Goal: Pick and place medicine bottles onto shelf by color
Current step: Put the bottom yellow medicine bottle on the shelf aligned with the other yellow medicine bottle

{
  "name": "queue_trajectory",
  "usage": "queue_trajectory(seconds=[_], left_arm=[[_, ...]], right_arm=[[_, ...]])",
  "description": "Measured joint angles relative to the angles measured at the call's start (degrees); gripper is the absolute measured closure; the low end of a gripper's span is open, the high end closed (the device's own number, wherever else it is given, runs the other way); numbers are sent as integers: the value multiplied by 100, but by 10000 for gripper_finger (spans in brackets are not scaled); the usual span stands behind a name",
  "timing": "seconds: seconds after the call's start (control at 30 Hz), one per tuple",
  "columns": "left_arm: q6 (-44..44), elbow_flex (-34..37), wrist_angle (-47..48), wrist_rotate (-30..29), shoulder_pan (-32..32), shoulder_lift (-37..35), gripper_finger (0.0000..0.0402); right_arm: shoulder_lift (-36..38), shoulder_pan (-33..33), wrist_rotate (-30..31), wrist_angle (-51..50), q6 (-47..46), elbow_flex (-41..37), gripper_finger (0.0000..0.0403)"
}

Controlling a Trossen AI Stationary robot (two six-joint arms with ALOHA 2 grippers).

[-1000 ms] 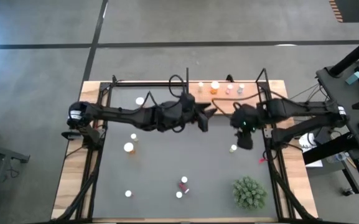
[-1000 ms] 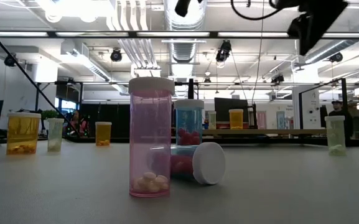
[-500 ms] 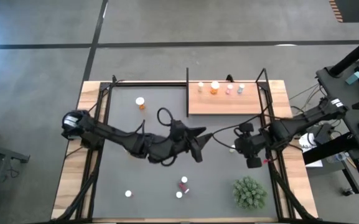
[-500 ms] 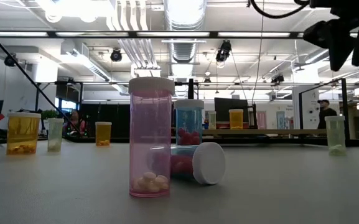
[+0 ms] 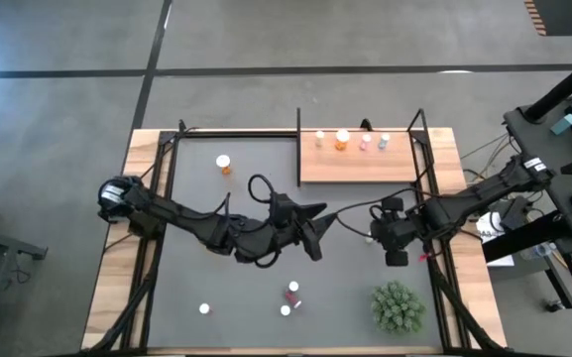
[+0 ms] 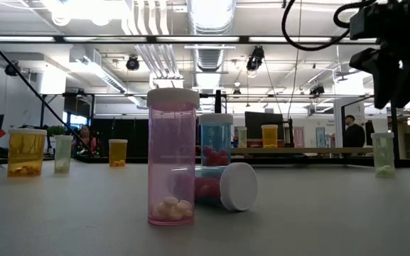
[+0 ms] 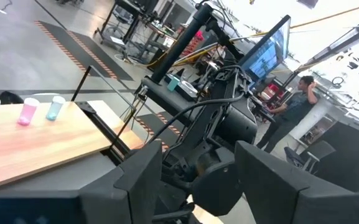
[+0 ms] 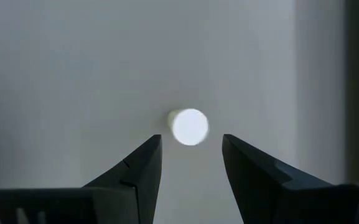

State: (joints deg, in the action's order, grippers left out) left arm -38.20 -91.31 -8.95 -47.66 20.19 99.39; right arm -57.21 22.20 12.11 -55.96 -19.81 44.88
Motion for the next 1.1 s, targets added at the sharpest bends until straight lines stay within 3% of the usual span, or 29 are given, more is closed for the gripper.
queue_trajectory(seconds=[0.47, 0.87, 1.1], left_arm=[[4, 0, 6, 0, -22, 0, 214], [9, 0, 50, 0, -33, 0, 214], [9, 0, 50, 2, -33, 0, 214]], right_arm=[[-29, -126, -6, 354, -312, -21, 240], [-29, -152, -34, 362, -365, -41, 159], [-29, -326, -123, 453, -365, -458, 150]])
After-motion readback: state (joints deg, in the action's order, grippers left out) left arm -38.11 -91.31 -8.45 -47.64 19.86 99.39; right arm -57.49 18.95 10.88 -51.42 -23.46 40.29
